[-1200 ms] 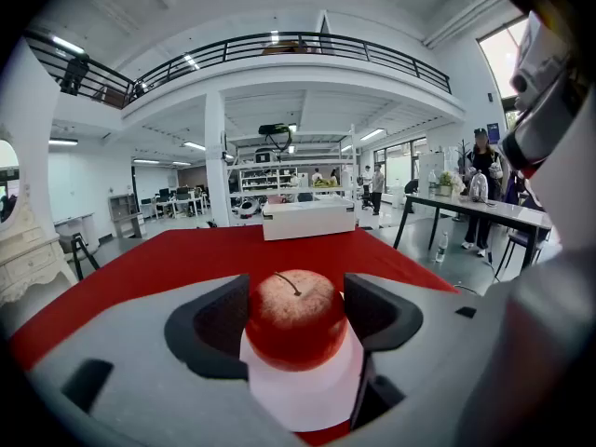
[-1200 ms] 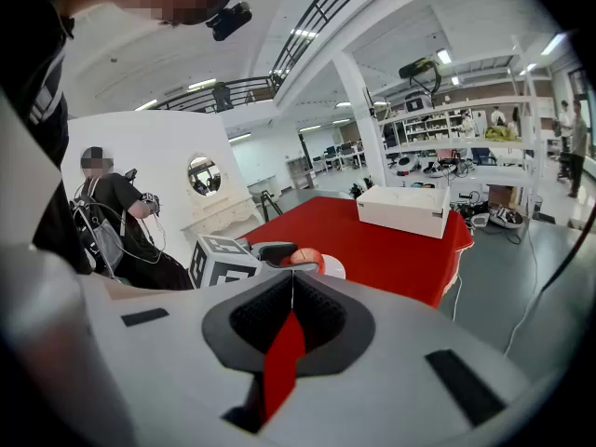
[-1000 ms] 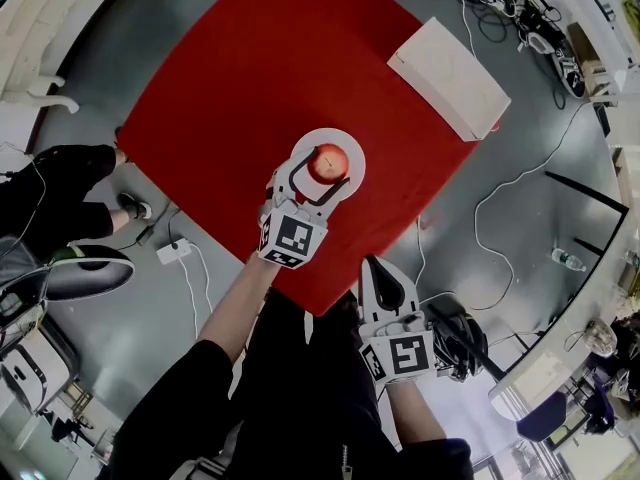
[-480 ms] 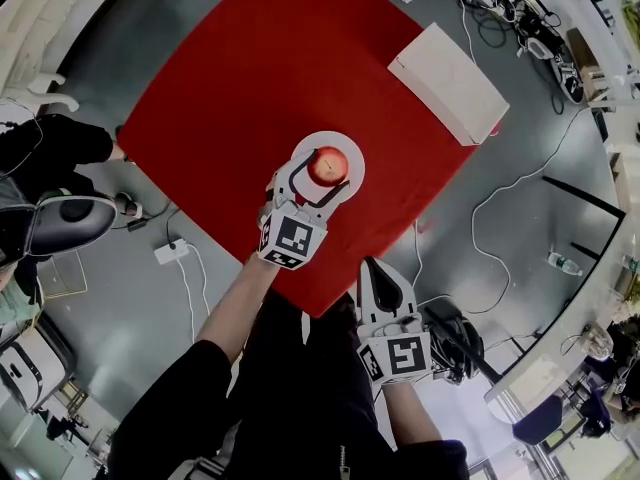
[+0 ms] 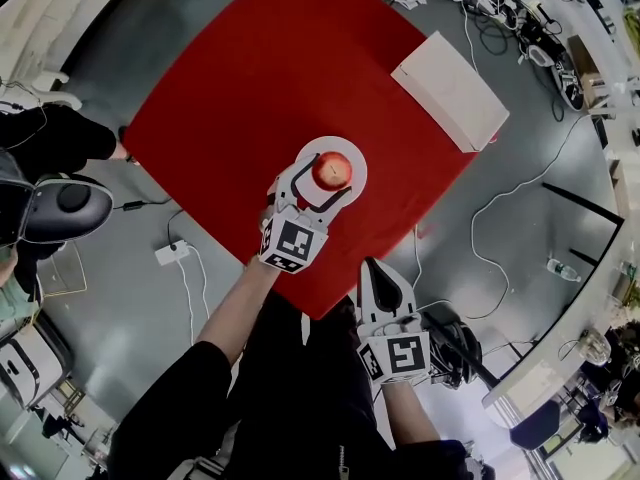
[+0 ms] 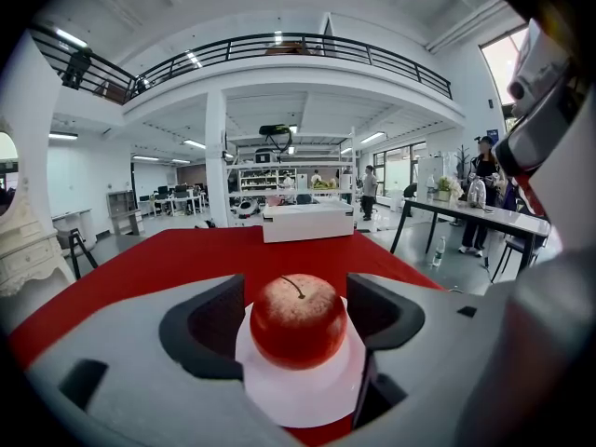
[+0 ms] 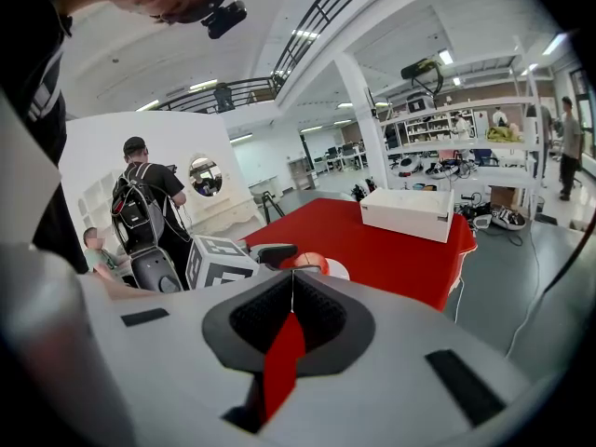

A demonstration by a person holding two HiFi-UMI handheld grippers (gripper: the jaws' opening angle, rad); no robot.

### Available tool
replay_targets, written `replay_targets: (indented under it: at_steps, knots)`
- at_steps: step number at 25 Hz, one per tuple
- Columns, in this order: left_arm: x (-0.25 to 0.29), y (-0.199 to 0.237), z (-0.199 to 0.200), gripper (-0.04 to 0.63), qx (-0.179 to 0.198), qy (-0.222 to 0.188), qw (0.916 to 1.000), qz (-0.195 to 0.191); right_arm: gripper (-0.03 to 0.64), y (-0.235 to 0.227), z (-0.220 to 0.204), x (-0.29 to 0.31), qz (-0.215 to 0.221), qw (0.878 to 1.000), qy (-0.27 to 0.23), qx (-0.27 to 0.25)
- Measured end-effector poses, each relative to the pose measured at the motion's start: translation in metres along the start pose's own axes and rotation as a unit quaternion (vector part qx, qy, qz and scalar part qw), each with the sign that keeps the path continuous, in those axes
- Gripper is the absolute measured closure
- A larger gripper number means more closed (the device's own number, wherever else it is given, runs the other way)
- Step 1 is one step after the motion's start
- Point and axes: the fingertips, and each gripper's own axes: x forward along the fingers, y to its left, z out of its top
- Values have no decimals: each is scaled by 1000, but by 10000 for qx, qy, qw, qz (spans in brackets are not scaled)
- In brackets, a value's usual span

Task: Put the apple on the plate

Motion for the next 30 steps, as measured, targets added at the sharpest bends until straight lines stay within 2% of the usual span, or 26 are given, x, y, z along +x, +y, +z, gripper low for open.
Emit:
replay_targets:
  at_steps: [4, 12, 21, 30]
  knots:
    - [-8, 2, 2, 274, 6, -23, 10000, 15, 604, 2, 1, 4, 16, 10000, -15, 37]
    - [-24, 10, 9, 372, -23, -98, 9999, 75, 604, 12, 10, 12, 151, 9998, -95, 22]
    - [-32, 17, 6, 581, 10, -10, 9996, 298, 604, 11, 16, 17, 179, 9998, -117, 20]
    - [-51, 16, 25, 589, -189, -140, 9992, 336, 604, 13, 29, 20, 263, 9995, -166, -112]
